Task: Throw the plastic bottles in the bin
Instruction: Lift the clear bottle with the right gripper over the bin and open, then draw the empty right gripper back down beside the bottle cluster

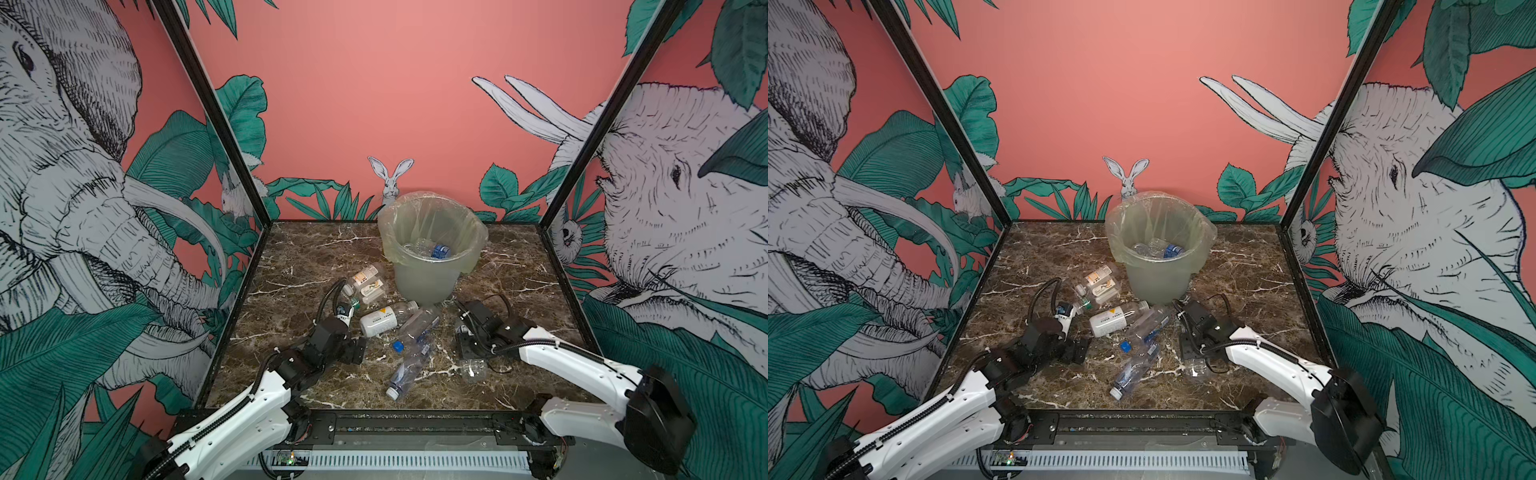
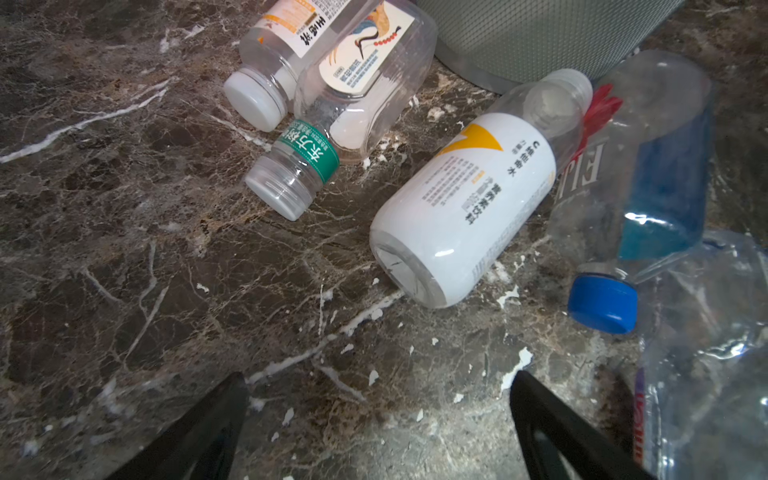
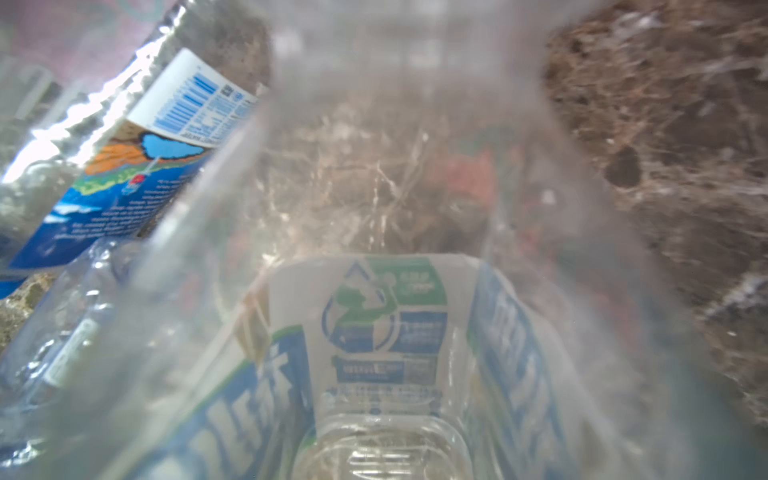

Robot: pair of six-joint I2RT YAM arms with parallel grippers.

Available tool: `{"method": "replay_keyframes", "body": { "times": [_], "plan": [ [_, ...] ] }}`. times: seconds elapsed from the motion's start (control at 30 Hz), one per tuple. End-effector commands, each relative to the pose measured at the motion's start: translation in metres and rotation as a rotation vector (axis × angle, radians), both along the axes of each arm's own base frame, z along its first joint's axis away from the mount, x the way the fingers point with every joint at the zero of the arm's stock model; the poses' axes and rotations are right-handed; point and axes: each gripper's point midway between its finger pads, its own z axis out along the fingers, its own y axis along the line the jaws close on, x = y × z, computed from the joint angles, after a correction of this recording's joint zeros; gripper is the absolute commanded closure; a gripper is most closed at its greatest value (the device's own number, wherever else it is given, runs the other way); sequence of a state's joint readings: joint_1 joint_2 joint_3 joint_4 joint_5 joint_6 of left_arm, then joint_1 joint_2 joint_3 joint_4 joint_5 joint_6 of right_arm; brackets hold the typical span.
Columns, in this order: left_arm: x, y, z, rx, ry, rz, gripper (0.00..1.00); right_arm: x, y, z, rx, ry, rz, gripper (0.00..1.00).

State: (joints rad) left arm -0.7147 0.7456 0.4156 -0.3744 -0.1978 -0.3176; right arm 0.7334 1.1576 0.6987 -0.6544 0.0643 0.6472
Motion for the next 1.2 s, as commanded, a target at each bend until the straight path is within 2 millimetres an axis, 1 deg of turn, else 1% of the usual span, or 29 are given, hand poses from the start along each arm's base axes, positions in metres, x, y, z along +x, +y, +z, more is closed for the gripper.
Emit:
{"method": "replay_keyframes", "body": {
  "times": [0.0, 0.07, 0.17, 0.27, 0.37, 0.47, 0.5, 0.57, 0.63, 0.67, 0.7, 0.73, 0.77, 0.83, 0.87, 0.9, 0.93, 0.97, 1.0, 1.03, 1.1, 1.13, 1.17],
  "plan": [
    [-0.002, 0.000, -0.003, -0.001, 0.002, -0.008, 0.00, 0.006, -0.009, 0.015, 0.001, -0.112, -0.003, 0.65],
    [-0.002, 0.000, -0.003, 0.001, 0.002, -0.011, 0.00, 0.007, -0.013, 0.027, 0.030, -0.174, -0.009, 0.65],
    [-0.002, -0.002, -0.002, -0.005, 0.001, -0.018, 0.01, 0.009, -0.020, 0.055, 0.105, -0.311, -0.035, 0.64],
    [-0.003, -0.002, -0.001, -0.010, -0.004, -0.022, 0.00, 0.009, -0.029, 0.091, 0.167, -0.441, -0.050, 0.64],
    [-0.003, -0.002, -0.001, -0.013, -0.007, -0.021, 0.00, 0.009, -0.039, 0.133, 0.194, -0.555, -0.059, 0.65],
    [-0.003, -0.002, 0.000, -0.013, -0.008, -0.017, 0.00, 0.011, -0.046, 0.188, 0.230, -0.682, -0.058, 0.65],
    [-0.002, -0.002, 0.000, -0.013, -0.009, -0.017, 0.00, 0.012, -0.046, 0.209, 0.247, -0.727, -0.050, 0.65],
    [-0.002, -0.002, 0.000, -0.014, -0.010, -0.017, 0.01, 0.016, -0.043, 0.252, 0.273, -0.802, -0.037, 0.65],
    [-0.002, -0.001, 0.000, -0.012, -0.011, -0.016, 0.01, 0.025, -0.033, 0.300, 0.289, -0.871, -0.005, 0.65],
    [-0.002, -0.002, 0.000, -0.012, -0.010, -0.016, 0.00, 0.032, -0.027, 0.319, 0.288, -0.894, 0.007, 0.65],
    [-0.002, -0.002, 0.000, -0.011, -0.009, -0.015, 0.00, 0.040, -0.017, 0.341, 0.293, -0.918, 0.026, 0.66],
    [-0.002, -0.002, 0.000, -0.011, -0.010, -0.016, 0.00, 0.051, -0.009, 0.369, 0.291, -0.954, 0.033, 0.65],
    [-0.002, -0.002, -0.001, -0.009, -0.007, -0.017, 0.00, 0.063, -0.001, 0.387, 0.272, -0.970, 0.036, 0.65],
    [-0.001, -0.003, 0.000, -0.010, -0.008, -0.017, 0.00, 0.096, 0.019, 0.422, 0.230, -0.989, 0.022, 0.64],
    [-0.001, -0.003, 0.000, -0.008, -0.007, -0.018, 0.00, 0.115, 0.030, 0.426, 0.206, -0.969, 0.020, 0.62],
    [-0.001, -0.003, -0.001, -0.006, -0.005, -0.018, 0.00, 0.137, 0.043, 0.428, 0.194, -0.943, 0.020, 0.50],
    [-0.001, -0.003, -0.002, -0.002, -0.002, -0.019, 0.00, 0.158, 0.050, 0.427, 0.175, -0.922, 0.011, 0.31],
    [-0.001, -0.003, -0.001, -0.005, -0.001, -0.020, 0.00, 0.175, 0.054, 0.424, 0.150, -0.902, -0.007, 0.07],
    [-0.001, -0.003, -0.002, -0.003, 0.002, -0.020, 0.01, 0.192, 0.056, 0.419, 0.129, -0.877, -0.027, 0.01],
    [-0.001, -0.003, -0.002, -0.002, 0.003, -0.021, 0.00, 0.205, 0.055, 0.420, 0.109, -0.871, -0.051, 0.01],
    [-0.001, -0.003, -0.002, -0.003, 0.001, -0.020, 0.00, 0.219, 0.048, 0.426, 0.075, -0.883, -0.095, 0.01],
    [-0.001, -0.003, -0.002, -0.004, 0.001, -0.019, 0.00, 0.224, 0.048, 0.429, 0.071, -0.896, -0.097, 0.01],
    [-0.001, -0.003, -0.001, -0.004, -0.001, -0.021, 0.00, 0.225, 0.045, 0.434, 0.075, -0.910, -0.108, 0.01]
  ]
}}
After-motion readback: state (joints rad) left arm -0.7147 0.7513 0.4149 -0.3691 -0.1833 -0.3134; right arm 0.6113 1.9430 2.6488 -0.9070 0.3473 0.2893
